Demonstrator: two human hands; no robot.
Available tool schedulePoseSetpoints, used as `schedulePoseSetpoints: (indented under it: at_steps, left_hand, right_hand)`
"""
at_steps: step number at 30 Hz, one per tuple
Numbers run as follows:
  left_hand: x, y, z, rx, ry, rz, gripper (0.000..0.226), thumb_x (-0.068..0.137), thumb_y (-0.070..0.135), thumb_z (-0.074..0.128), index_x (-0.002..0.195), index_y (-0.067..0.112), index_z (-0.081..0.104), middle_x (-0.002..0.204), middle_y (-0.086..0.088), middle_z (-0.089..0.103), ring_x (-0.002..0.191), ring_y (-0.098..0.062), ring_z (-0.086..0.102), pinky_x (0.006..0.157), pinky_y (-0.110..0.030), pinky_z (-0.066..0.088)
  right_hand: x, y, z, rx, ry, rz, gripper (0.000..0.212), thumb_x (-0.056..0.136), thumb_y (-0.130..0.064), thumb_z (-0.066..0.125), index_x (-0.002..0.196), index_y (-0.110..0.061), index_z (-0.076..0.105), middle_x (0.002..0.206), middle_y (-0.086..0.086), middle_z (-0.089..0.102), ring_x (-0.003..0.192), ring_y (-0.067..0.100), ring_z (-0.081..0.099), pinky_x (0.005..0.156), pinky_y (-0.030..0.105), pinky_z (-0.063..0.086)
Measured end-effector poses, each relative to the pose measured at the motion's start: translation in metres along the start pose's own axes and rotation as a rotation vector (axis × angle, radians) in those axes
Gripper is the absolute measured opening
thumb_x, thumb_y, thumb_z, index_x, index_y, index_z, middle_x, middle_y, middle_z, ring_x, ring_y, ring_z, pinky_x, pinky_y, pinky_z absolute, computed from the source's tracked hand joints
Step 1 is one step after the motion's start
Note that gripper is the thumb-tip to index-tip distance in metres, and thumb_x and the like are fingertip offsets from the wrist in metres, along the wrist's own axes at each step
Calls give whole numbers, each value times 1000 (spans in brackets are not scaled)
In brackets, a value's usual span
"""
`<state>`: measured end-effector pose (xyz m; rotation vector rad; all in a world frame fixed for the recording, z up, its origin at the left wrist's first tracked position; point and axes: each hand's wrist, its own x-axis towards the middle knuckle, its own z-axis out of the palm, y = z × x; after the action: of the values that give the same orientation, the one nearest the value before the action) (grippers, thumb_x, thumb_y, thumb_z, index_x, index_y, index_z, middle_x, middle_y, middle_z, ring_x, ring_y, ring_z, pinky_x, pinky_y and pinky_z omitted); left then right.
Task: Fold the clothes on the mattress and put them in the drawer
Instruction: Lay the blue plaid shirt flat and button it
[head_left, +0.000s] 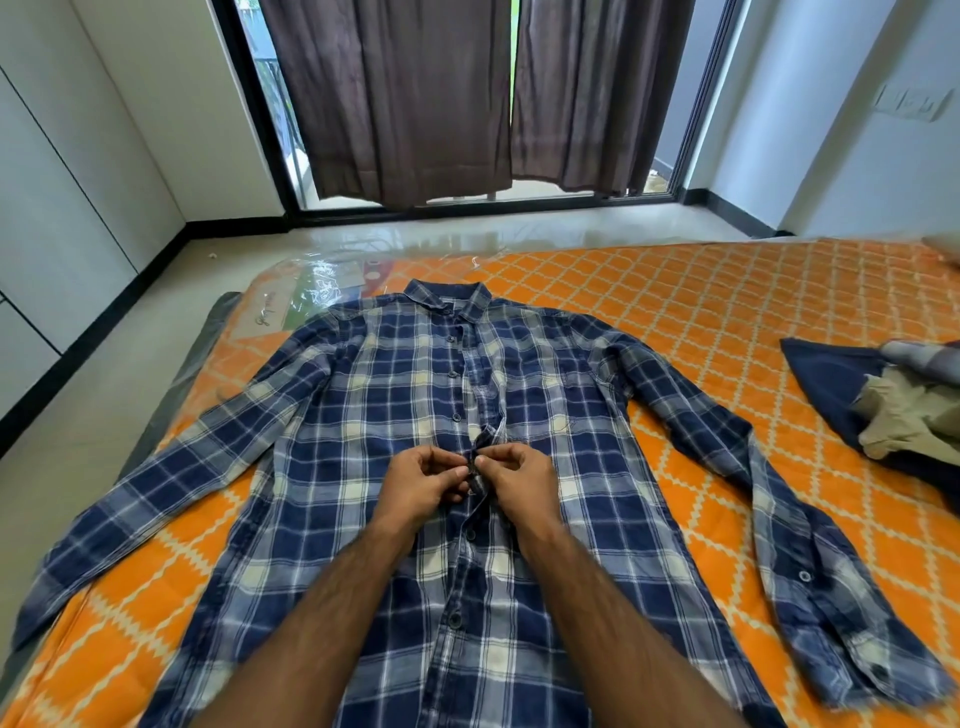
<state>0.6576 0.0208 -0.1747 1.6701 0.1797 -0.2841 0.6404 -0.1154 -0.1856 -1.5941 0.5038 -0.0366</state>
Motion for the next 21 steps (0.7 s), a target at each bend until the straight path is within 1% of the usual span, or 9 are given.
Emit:
schedulePoseSetpoints:
  at_steps: [1,3,4,7,10,17,19,20,21]
  left_hand:
    - [0,0,0,-1,3,4,10,87,-5,71,96,0,69,86,-15,74,74,-20,71,71,-34,60]
    - [-1,-1,0,-5,10,5,10,87,-4,72,95,1,69,87,-15,75,74,-19,72,72,-34,61]
    - [0,-1,0,-7,13,5,10,87,-3,72,95,1,69,86,-15,75,73,-19,72,71,-33,61]
    - [0,-2,0,-13,16,12,11,85,-3,73,95,0,69,84,-15,75,70,-18,72,65,-28,61]
    - [1,-2,-1,-13,8,13,10,86,-5,72,94,0,69,83,-16,75,69,-18,73,64,-26,61]
    - [4,-1,-7,-30,-52,-8,9,88,-8,68,92,0,70,82,-14,75,69,-18,73,62,-23,60]
    - [3,-1,-7,-45,-47,-9,4,89,-3,69,92,0,70,80,-14,75,69,-19,73,62,-23,60]
    - [2,0,-7,-60,-44,-8,5,90,3,70,93,-1,70,79,-14,75,70,-20,73,62,-24,60]
    - [1,1,-7,-73,-45,-7,12,90,9,72,94,-2,70,80,-15,76,71,-22,73,63,-24,60]
  right_hand:
    - [-1,1,-1,16,1,-7,7,93,-11,70,94,-17,74,92,2,76,89,19,74,80,35,63]
    - [-1,2,-3,80,-22,17,16,98,-7,61,98,-15,74,93,7,76,90,23,74,82,41,63]
    - [-1,2,-4,101,-42,31,17,98,-4,59,100,-13,73,94,9,76,90,25,74,83,43,63]
    - [0,3,-9,84,-89,19,16,92,0,68,101,-13,72,96,10,76,93,26,75,84,45,63]
    - [0,3,-10,84,-106,18,21,85,0,77,101,-11,70,94,10,76,91,25,76,83,43,63]
    - [-1,3,-9,35,-101,-18,26,80,-6,84,101,-12,68,90,7,76,86,20,76,82,40,63]
    - [-1,2,-10,38,-107,-19,27,80,-4,84,100,-12,68,90,8,76,86,20,76,83,41,63]
    - [-2,2,-10,40,-108,-21,27,80,-4,84,100,-12,68,90,8,77,86,20,76,83,41,63]
    - [-3,2,-10,40,-105,-25,27,80,-3,84,100,-12,68,90,8,76,86,20,76,82,40,63]
